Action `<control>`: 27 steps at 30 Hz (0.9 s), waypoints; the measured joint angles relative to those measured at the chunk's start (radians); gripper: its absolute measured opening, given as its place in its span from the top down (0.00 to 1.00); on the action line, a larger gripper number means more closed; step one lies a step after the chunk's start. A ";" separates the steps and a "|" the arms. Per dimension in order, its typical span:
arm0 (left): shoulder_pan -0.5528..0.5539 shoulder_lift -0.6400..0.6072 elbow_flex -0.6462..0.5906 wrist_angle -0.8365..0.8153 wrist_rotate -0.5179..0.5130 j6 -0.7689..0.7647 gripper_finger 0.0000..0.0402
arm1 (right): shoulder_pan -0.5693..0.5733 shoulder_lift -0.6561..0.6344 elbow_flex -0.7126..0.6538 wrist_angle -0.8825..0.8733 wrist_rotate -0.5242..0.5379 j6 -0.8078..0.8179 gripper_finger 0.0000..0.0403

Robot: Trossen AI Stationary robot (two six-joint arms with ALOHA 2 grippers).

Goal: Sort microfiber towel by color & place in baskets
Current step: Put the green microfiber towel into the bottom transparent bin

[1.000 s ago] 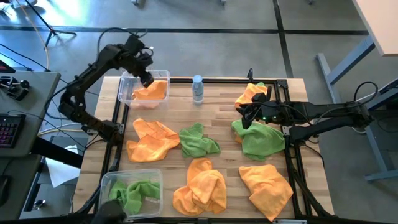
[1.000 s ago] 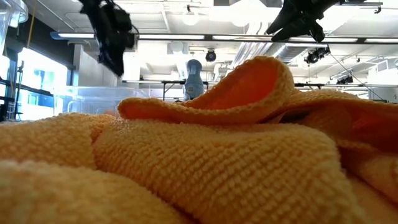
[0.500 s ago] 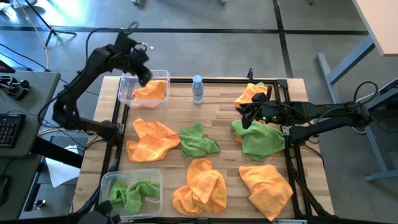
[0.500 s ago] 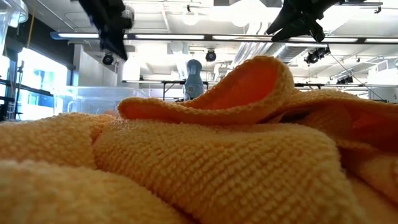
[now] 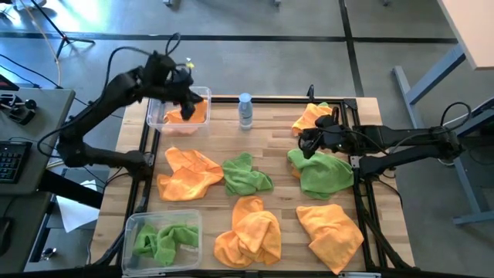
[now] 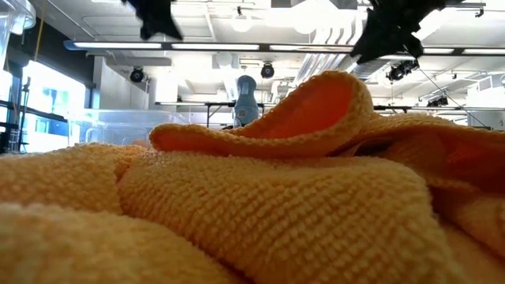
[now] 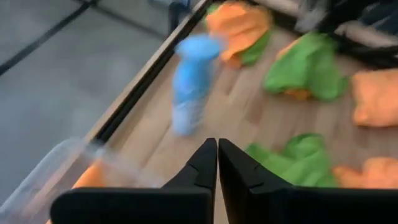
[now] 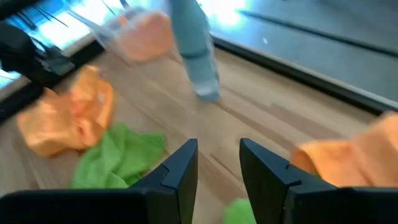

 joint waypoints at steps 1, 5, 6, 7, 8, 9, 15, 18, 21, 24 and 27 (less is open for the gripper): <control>-0.046 -0.003 0.001 0.012 -0.030 -0.028 1.00 | -0.011 -0.007 0.000 -0.019 -0.019 0.000 0.74; -0.189 0.004 -0.005 0.011 -0.160 -0.107 1.00 | -0.056 -0.040 0.000 -0.074 -0.118 -0.015 0.84; -0.229 0.012 -0.006 0.011 -0.177 -0.137 1.00 | -0.065 -0.050 0.000 -0.080 -0.142 -0.030 0.87; -0.268 0.016 -0.005 0.020 -0.200 -0.172 1.00 | -0.075 -0.060 0.000 -0.086 -0.162 -0.055 0.90; -0.304 0.021 -0.003 0.027 -0.227 -0.198 1.00 | -0.084 -0.072 0.000 -0.091 -0.178 -0.079 0.94; -0.334 0.029 -0.003 0.030 -0.257 -0.215 1.00 | -0.091 -0.084 0.000 -0.093 -0.194 -0.102 0.97; -0.509 0.116 -0.003 0.127 -0.328 -0.327 1.00 | -0.134 -0.154 0.000 -0.153 -0.257 -0.157 0.97; -0.568 0.160 -0.003 0.174 -0.360 -0.374 1.00 | -0.155 -0.180 0.000 -0.237 -0.286 -0.158 0.99; -0.617 0.208 -0.003 0.209 -0.378 -0.418 1.00 | -0.180 -0.190 0.000 -0.325 -0.323 -0.173 0.99; -0.654 0.252 -0.003 0.242 -0.384 -0.463 1.00 | -0.210 -0.189 0.000 -0.381 -0.391 -0.225 1.00; -0.681 0.299 -0.003 0.294 -0.388 -0.491 1.00 | -0.226 -0.188 0.000 -0.409 -0.438 -0.244 1.00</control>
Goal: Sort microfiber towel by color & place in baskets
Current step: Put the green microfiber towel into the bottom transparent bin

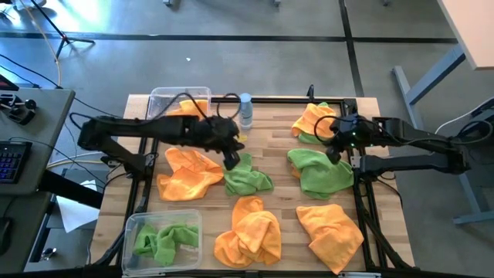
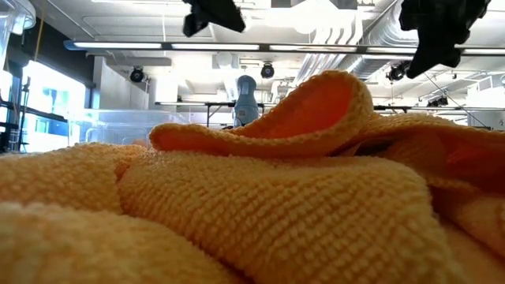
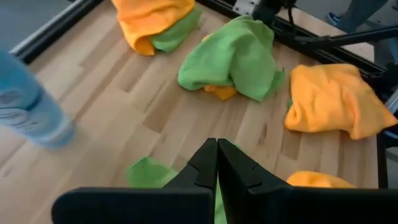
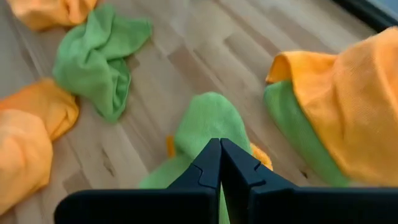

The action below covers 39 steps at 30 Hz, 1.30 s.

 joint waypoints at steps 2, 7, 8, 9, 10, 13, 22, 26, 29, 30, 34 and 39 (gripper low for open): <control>-0.017 0.032 0.000 0.044 0.001 -0.002 1.00 | -0.001 -0.002 0.000 -0.009 -0.017 -0.010 1.00; -0.045 0.112 0.001 0.128 0.009 0.001 1.00 | 0.012 -0.002 0.000 -0.034 -0.027 -0.012 1.00; -0.047 0.128 0.001 0.144 0.020 -0.001 1.00 | 0.016 -0.002 0.000 -0.036 -0.027 -0.012 1.00; -0.047 0.146 0.001 0.157 0.038 0.000 1.00 | 0.019 -0.002 0.000 -0.037 -0.027 -0.012 1.00; -0.047 0.161 0.001 0.172 0.051 0.005 1.00 | 0.023 -0.002 0.000 -0.037 -0.027 -0.012 1.00; -0.047 0.206 0.001 0.197 0.079 0.035 1.00 | 0.035 -0.002 0.000 -0.037 -0.030 -0.012 1.00; -0.022 0.307 0.001 0.183 0.212 0.148 0.84 | 0.050 -0.002 0.000 -0.037 -0.030 -0.003 1.00; -0.019 0.327 0.001 0.147 0.195 0.215 0.73 | 0.050 -0.002 0.000 -0.036 -0.029 -0.001 1.00; -0.016 0.337 0.002 0.087 0.153 0.267 0.66 | 0.050 -0.002 0.000 -0.034 -0.022 -0.001 1.00; -0.016 0.345 0.002 0.058 0.141 0.282 0.65 | 0.050 -0.002 0.000 -0.034 -0.021 -0.001 1.00; -0.017 0.375 0.000 0.002 0.110 0.323 0.62 | 0.050 -0.002 0.000 -0.033 -0.004 -0.001 1.00; -0.017 0.402 0.002 0.008 0.105 0.329 0.62 | 0.050 -0.001 0.000 -0.031 0.013 -0.001 1.00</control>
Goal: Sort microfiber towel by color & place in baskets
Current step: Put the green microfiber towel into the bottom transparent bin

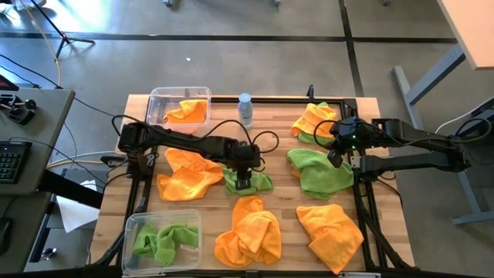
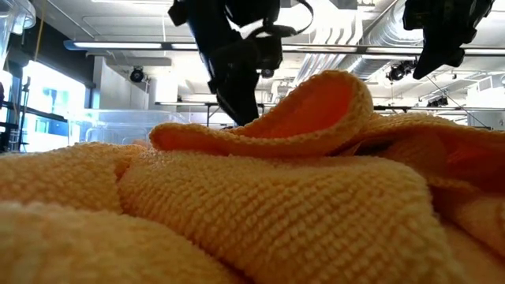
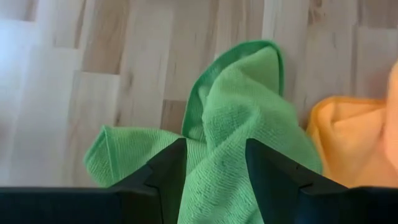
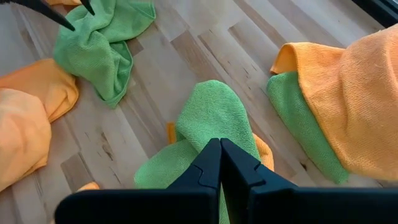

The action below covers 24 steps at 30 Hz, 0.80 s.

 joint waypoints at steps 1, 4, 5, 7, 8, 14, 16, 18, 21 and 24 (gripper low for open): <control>0.000 0.009 0.000 -0.001 0.000 0.013 0.62 | 0.000 0.000 0.000 0.003 0.000 0.000 1.00; -0.001 0.039 0.000 -0.004 0.000 0.041 0.62 | 0.000 0.000 0.000 0.005 0.000 0.000 1.00; -0.001 0.048 0.000 -0.005 0.001 0.046 0.62 | 0.000 0.000 0.000 0.006 0.000 0.001 1.00; -0.001 0.071 0.000 -0.005 0.004 0.060 0.62 | 0.000 0.000 0.000 0.006 0.000 0.001 1.00; -0.001 0.078 0.000 -0.011 0.006 0.067 0.62 | 0.000 0.000 0.000 0.006 0.000 0.001 1.00; -0.012 0.080 -0.001 -0.057 0.007 0.083 0.89 | 0.000 0.000 0.000 0.007 0.001 0.001 1.00; -0.014 0.063 -0.001 -0.065 0.006 0.088 0.97 | 0.000 0.000 0.000 0.011 0.006 0.000 1.00; -0.015 0.041 0.012 -0.084 -0.014 0.062 0.97 | 0.000 0.000 0.000 0.014 0.010 0.004 1.00; -0.014 0.004 0.067 -0.155 -0.044 0.038 0.99 | 0.000 0.000 0.000 0.013 0.010 0.017 1.00; -0.015 -0.033 0.157 -0.252 -0.074 0.045 1.00 | 0.000 0.000 0.000 0.014 0.010 0.016 1.00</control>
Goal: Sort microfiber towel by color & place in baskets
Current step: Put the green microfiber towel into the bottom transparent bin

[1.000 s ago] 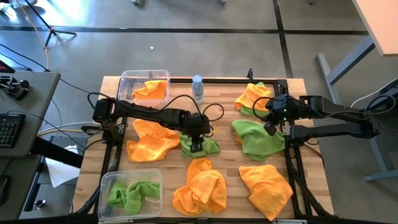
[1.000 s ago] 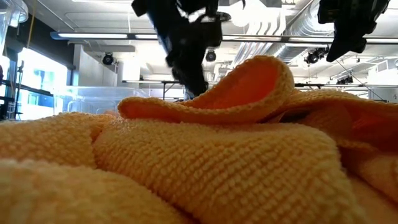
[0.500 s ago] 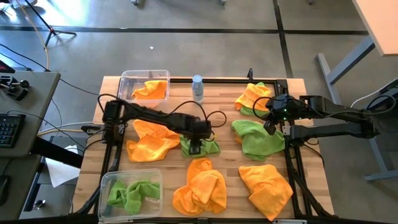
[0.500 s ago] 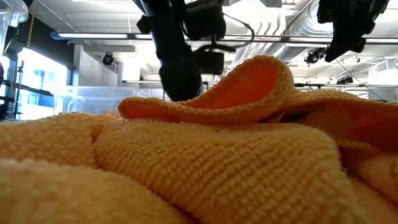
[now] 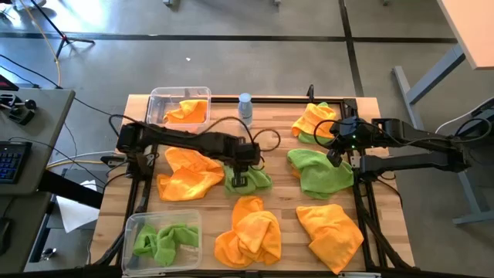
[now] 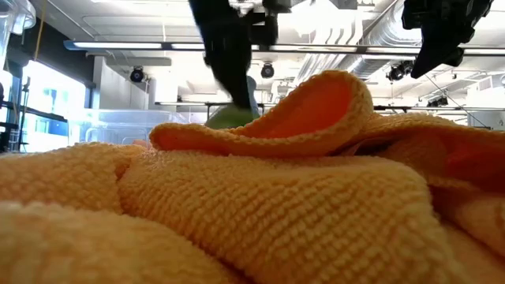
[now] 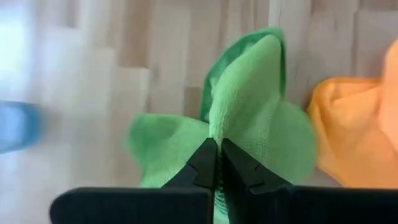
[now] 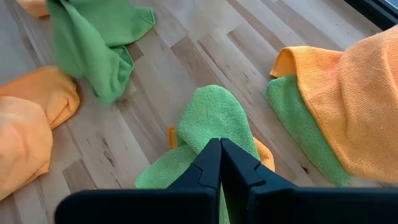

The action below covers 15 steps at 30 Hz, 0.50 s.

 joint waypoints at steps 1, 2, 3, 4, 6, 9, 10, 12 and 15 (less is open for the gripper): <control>-0.002 -0.012 0.036 -0.041 -0.006 0.000 1.00 | 0.000 0.000 0.000 0.000 0.000 0.000 1.00; -0.005 -0.024 0.076 -0.085 -0.011 0.000 1.00 | 0.000 0.000 0.000 0.000 0.000 0.000 1.00; -0.010 -0.035 0.117 -0.127 -0.021 -0.004 1.00 | 0.000 0.000 0.000 0.000 0.000 0.001 1.00; -0.014 -0.044 0.157 -0.169 -0.031 -0.011 1.00 | 0.000 0.000 0.000 0.000 0.000 0.003 1.00; -0.028 -0.063 0.243 -0.263 -0.055 -0.029 1.00 | 0.000 0.000 0.000 0.001 0.000 0.003 1.00; -0.054 -0.092 0.368 -0.380 -0.092 -0.047 1.00 | 0.000 0.000 0.000 0.000 0.000 0.003 1.00; -0.066 -0.105 0.408 -0.409 -0.108 -0.058 1.00 | 0.000 0.000 0.000 0.000 0.000 0.004 1.00; -0.093 -0.129 0.482 -0.468 -0.135 -0.078 1.00 | 0.000 0.000 0.000 0.001 0.000 0.004 1.00; -0.141 -0.166 0.580 -0.564 -0.165 -0.107 1.00 | 0.000 0.000 0.000 0.001 -0.001 0.004 1.00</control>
